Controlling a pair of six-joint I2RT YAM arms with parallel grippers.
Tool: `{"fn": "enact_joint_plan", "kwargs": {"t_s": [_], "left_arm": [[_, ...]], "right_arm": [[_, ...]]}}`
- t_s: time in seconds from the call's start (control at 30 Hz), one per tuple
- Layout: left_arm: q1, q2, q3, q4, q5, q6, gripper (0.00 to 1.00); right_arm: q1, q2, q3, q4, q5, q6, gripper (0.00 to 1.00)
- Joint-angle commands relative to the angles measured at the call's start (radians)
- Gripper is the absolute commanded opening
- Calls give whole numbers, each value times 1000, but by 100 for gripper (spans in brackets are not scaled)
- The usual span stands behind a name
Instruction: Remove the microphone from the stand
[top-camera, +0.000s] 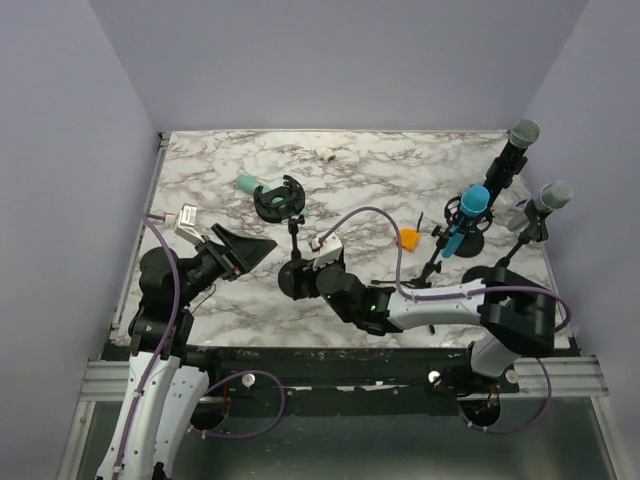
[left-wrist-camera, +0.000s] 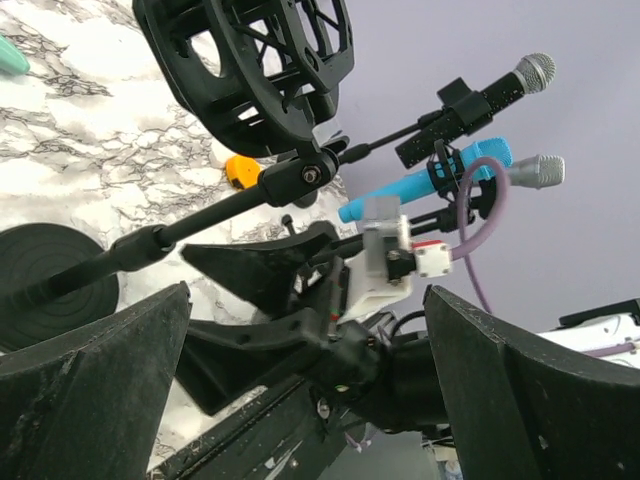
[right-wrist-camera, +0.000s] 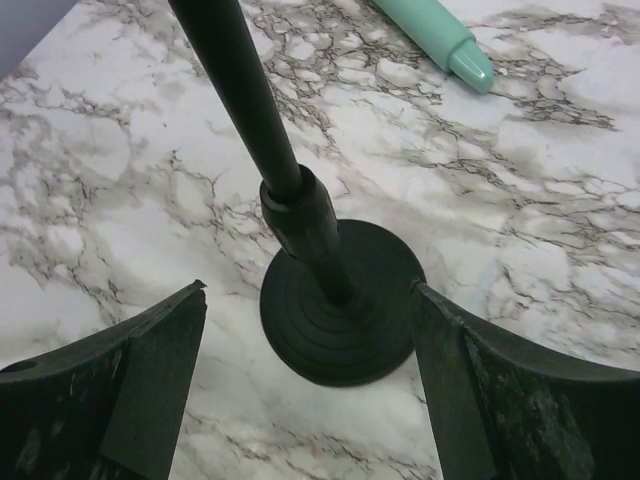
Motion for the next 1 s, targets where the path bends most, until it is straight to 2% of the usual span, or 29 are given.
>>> {"fn": "enact_joint_plan", "kwargs": {"t_s": [0.0, 0.13, 0.3, 0.43, 0.6, 0.73, 0.97], "left_arm": [[-11, 8, 21, -18, 21, 48, 99], [-15, 9, 61, -67, 3, 99, 99], [-16, 9, 111, -140, -24, 168, 99], [-17, 3, 107, -145, -29, 164, 99], [-17, -11, 87, -120, -11, 135, 99], [-19, -11, 96, -119, -7, 130, 99], [-20, -12, 105, -126, -2, 129, 99]], "right_arm": [[7, -165, -43, -137, -93, 12, 87], [-4, -287, 11, -304, -184, 19, 97], [-90, -345, 192, -553, -451, 66, 100], [-133, -353, 310, -660, -567, 128, 100], [-329, -337, 335, -659, -845, 285, 100], [-372, -299, 350, -607, -964, 299, 100], [-387, -209, 414, -618, -941, 301, 98]]}}
